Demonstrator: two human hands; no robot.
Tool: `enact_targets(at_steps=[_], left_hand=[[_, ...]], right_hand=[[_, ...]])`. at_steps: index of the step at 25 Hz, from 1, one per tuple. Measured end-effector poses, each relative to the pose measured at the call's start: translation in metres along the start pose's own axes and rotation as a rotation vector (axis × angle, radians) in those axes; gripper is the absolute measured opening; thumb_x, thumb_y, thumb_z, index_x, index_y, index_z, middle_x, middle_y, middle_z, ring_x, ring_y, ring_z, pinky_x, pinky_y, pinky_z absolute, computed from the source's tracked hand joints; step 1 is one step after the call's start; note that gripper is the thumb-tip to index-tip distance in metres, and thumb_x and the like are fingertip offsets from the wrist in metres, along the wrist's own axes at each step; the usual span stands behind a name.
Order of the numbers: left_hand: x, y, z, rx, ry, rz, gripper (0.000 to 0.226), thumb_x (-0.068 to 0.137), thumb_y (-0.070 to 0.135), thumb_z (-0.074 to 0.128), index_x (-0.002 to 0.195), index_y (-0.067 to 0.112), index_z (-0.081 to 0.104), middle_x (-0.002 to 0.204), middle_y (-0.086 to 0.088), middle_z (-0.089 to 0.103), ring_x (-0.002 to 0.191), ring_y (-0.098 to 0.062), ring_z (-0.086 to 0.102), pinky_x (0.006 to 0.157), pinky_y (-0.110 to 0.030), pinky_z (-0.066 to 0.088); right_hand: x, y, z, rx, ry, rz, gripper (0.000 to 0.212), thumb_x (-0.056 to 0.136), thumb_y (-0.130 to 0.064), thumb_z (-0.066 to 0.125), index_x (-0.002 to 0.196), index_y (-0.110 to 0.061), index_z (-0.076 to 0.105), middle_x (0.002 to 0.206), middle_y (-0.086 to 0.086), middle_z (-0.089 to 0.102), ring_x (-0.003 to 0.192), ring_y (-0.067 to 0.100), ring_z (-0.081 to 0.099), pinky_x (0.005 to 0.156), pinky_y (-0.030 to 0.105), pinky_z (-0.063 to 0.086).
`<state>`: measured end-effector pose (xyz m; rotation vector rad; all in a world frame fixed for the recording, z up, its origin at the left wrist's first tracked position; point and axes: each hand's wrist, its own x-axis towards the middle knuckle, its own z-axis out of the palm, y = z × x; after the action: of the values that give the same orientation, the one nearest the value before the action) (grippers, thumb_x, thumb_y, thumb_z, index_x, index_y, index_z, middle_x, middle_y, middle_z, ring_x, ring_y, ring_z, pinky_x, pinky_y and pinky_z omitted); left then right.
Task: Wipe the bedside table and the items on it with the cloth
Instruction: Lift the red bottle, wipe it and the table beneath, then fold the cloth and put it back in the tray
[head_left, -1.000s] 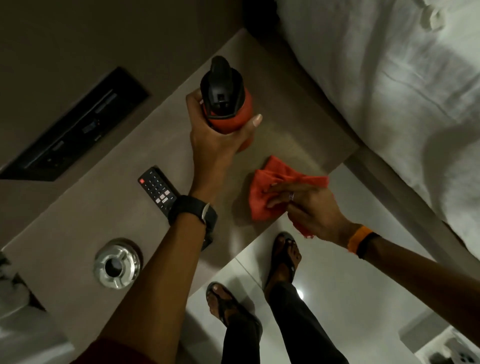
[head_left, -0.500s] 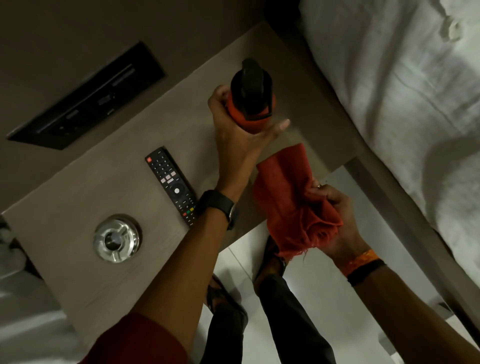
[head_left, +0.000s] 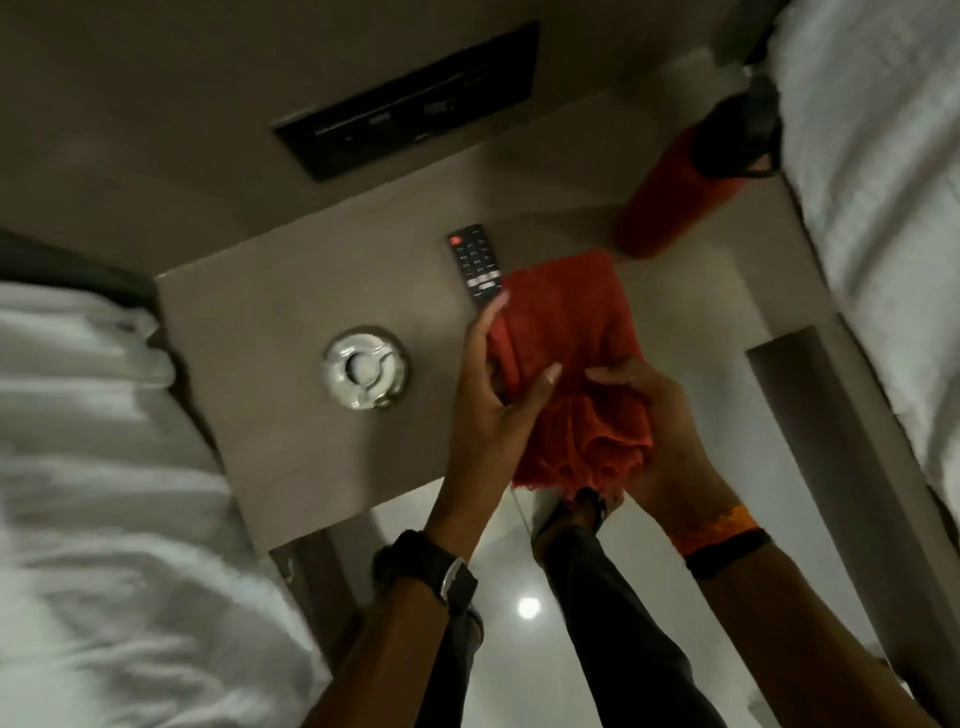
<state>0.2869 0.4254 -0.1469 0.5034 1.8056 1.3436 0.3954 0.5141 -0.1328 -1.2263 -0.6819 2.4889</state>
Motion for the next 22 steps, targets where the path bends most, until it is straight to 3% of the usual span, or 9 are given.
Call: enact_targets(at_steps=[2,4,7,10,11,13,16,19,22], left_hand=[[-0.023,0.009,-0.045,-0.018,0.089,0.079,0.046,0.098,0.014,0.066,0.139,0.031,0.053,0.142,0.013,0.056,0.132,-0.008,0.056,0.108,-0.041,0.054],[-0.051,0.023,-0.11,-0.051,0.171,0.112,0.04,0.1,0.01,0.062,0.137,0.026,0.058,0.141,0.007,0.059,0.131,-0.013,0.058,0.108,-0.048,0.054],[-0.099,0.053,-0.22,0.027,0.2,0.131,0.049,0.1,0.009,0.061,0.145,0.026,0.051,0.149,0.003,0.054,0.135,-0.01,0.055,0.112,-0.041,0.051],[-0.153,0.076,-0.337,0.099,0.264,0.085,0.057,0.097,0.01,0.066,0.147,0.031,0.048,0.151,0.005,0.052,0.132,-0.004,0.057,0.11,-0.036,0.052],[-0.168,0.079,-0.371,0.111,0.287,0.055,0.058,0.097,0.011,0.067,0.147,0.034,0.047,0.151,0.005,0.051,0.132,-0.007,0.057,0.109,-0.039,0.053],[-0.193,0.077,-0.431,0.153,0.335,0.0,0.06,0.097,0.015,0.067,0.148,0.038,0.044,0.154,0.004,0.048,0.134,-0.015,0.055,0.109,-0.045,0.053],[-0.202,0.056,-0.488,0.194,0.331,-0.078,0.067,0.096,0.014,0.068,0.152,0.036,0.038,0.155,0.001,0.045,0.136,-0.019,0.052,0.112,-0.045,0.05],[-0.191,0.026,-0.506,0.234,0.216,-0.169,0.078,0.092,0.003,0.07,0.156,0.025,0.032,0.156,-0.007,0.043,0.138,-0.026,0.05,0.115,-0.049,0.046],[-0.177,0.005,-0.495,0.417,0.186,-0.16,0.085,0.086,0.008,0.078,0.156,0.014,0.031,0.154,-0.017,0.042,0.137,-0.035,0.048,0.116,-0.046,0.043]], right_hand=[[-0.009,0.017,0.047,-0.33,0.088,-0.121,0.025,0.088,-0.009,0.06,0.109,-0.018,0.069,0.098,-0.001,0.078,0.079,0.014,0.075,0.062,0.02,0.06],[-0.021,0.035,0.107,-0.577,0.052,-0.231,0.027,0.09,-0.007,0.062,0.101,-0.031,0.068,0.091,-0.015,0.078,0.082,0.004,0.074,0.063,0.013,0.057],[-0.045,0.069,0.196,-0.748,-0.096,-0.259,0.038,0.088,-0.01,0.07,0.12,-0.028,0.062,0.106,-0.007,0.075,0.097,0.016,0.072,0.066,0.021,0.06],[-0.07,0.119,0.291,-0.824,-0.235,-0.223,0.069,0.084,-0.012,0.076,0.14,-0.032,0.042,0.123,0.007,0.067,0.108,0.027,0.068,0.081,0.046,0.062],[-0.076,0.137,0.322,-0.852,-0.263,-0.229,0.076,0.083,-0.011,0.077,0.142,-0.035,0.036,0.125,0.008,0.064,0.108,0.028,0.067,0.083,0.049,0.061],[-0.081,0.177,0.376,-0.973,-0.335,-0.369,0.08,0.083,-0.01,0.076,0.146,-0.03,0.031,0.128,0.003,0.059,0.105,0.024,0.067,0.081,0.039,0.062],[-0.071,0.225,0.422,-1.359,-0.376,-0.616,0.062,0.087,-0.015,0.067,0.142,-0.019,0.04,0.123,0.007,0.062,0.097,0.025,0.066,0.086,0.036,0.057],[-0.052,0.251,0.436,-1.725,-0.37,-0.555,0.035,0.095,-0.017,0.057,0.13,-0.016,0.055,0.126,0.011,0.059,0.106,0.029,0.064,0.095,0.04,0.053],[-0.045,0.261,0.432,-2.07,-0.358,-0.629,0.021,0.098,-0.025,0.053,0.117,-0.017,0.06,0.133,0.009,0.051,0.092,0.029,0.066,0.085,0.04,0.057]])
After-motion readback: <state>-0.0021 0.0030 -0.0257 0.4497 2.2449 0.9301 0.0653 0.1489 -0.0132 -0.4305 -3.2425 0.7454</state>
